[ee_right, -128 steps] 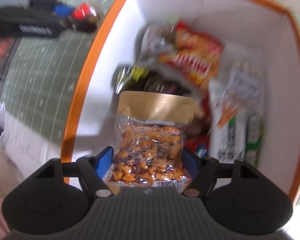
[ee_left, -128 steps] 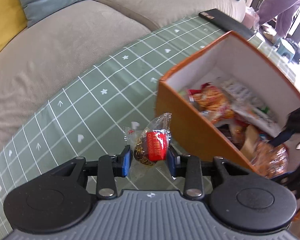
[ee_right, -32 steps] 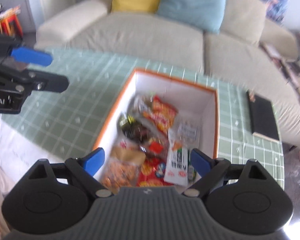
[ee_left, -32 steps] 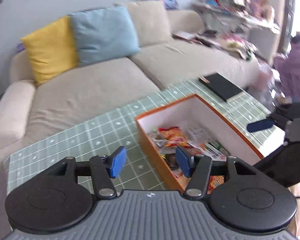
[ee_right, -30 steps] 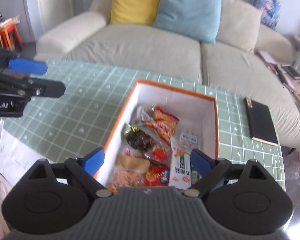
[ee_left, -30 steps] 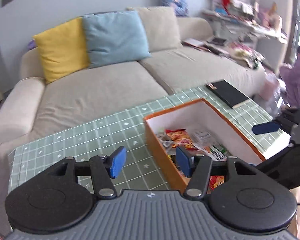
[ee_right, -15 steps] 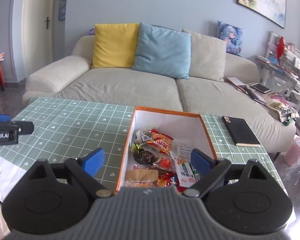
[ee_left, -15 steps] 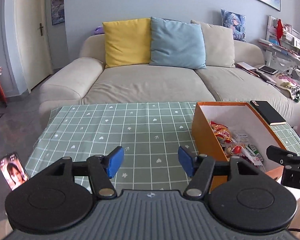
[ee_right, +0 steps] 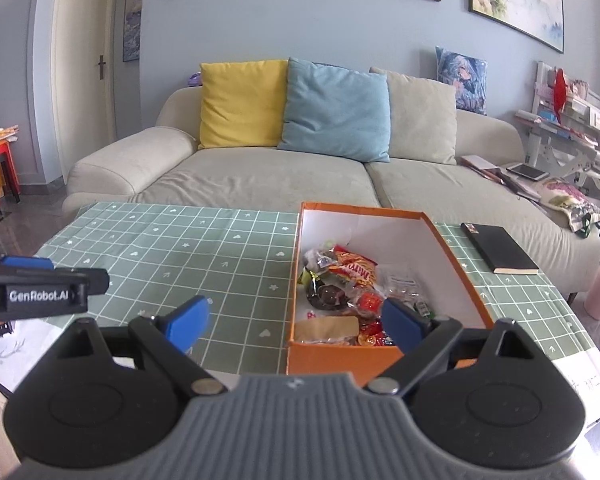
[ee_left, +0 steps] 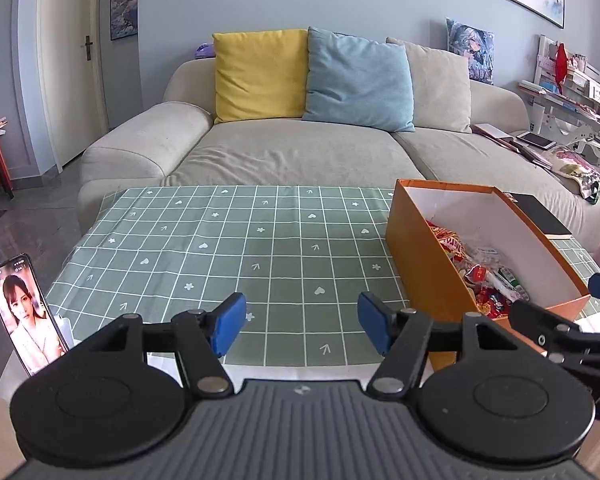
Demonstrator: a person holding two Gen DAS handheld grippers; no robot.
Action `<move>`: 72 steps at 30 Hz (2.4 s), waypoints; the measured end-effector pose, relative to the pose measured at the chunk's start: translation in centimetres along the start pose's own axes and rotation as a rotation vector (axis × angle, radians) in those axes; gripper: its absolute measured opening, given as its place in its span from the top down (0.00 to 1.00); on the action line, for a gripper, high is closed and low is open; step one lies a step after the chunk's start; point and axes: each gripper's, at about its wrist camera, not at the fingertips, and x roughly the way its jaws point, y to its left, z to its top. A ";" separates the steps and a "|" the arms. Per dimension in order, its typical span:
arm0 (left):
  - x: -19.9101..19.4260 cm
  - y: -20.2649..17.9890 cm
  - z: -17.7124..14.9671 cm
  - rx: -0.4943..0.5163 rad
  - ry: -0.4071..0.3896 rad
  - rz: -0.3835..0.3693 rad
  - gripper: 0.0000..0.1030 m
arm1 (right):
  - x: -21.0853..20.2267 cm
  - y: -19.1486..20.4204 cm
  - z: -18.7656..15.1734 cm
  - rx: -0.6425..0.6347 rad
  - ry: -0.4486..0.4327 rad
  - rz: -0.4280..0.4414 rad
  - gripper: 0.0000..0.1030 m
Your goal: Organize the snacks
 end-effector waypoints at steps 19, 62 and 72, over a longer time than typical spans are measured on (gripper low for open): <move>-0.3 -1.2 -0.3 0.074 -0.010 0.030 0.16 | 1.2 -1.6 -0.8 0.090 0.044 -0.023 0.10; -0.8 -1.3 0.1 0.127 -0.044 0.036 0.16 | 1.3 -1.5 -0.9 0.076 0.038 -0.011 0.10; -1.2 -1.3 0.5 0.132 -0.072 0.036 0.16 | 1.2 -1.6 -0.9 0.078 0.032 -0.008 0.10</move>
